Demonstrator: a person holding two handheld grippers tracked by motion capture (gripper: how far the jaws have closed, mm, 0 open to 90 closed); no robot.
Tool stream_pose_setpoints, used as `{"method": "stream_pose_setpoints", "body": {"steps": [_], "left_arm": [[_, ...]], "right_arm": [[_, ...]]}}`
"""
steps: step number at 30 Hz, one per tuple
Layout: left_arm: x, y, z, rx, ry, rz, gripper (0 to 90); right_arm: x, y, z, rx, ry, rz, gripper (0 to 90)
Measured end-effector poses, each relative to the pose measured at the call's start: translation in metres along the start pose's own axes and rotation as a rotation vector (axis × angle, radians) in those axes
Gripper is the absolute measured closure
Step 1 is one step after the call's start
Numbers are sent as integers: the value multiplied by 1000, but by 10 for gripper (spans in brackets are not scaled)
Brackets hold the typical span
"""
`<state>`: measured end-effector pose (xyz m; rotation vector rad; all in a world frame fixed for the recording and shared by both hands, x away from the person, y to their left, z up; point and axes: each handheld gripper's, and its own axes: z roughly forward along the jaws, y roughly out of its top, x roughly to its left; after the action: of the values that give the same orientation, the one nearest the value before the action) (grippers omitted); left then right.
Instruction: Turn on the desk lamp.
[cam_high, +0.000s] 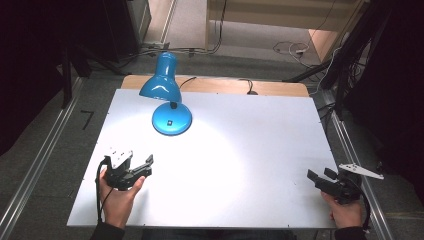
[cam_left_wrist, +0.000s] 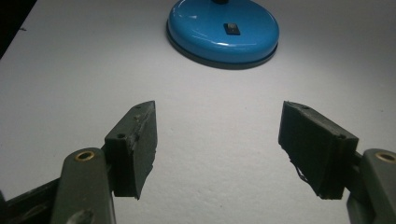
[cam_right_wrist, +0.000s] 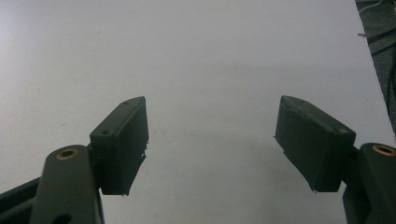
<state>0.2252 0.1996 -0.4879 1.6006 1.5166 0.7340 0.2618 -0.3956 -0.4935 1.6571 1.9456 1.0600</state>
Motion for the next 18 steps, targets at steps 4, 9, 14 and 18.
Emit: {"method": "stream_pose_setpoints", "body": {"steps": [4,9,14,18], "left_arm": [[2,-2,-3,1,1,-9,287],[7,-5,-10,1,12,-12,287],[13,-9,-15,8,21,-21,287],[15,-11,-19,9,27,-25,287]], "right_arm": [[0,0,0,1,-1,-1,241],[0,0,0,0,-1,-1,241],[0,0,0,2,-2,-1,241],[1,0,0,2,-5,-2,241]]}}
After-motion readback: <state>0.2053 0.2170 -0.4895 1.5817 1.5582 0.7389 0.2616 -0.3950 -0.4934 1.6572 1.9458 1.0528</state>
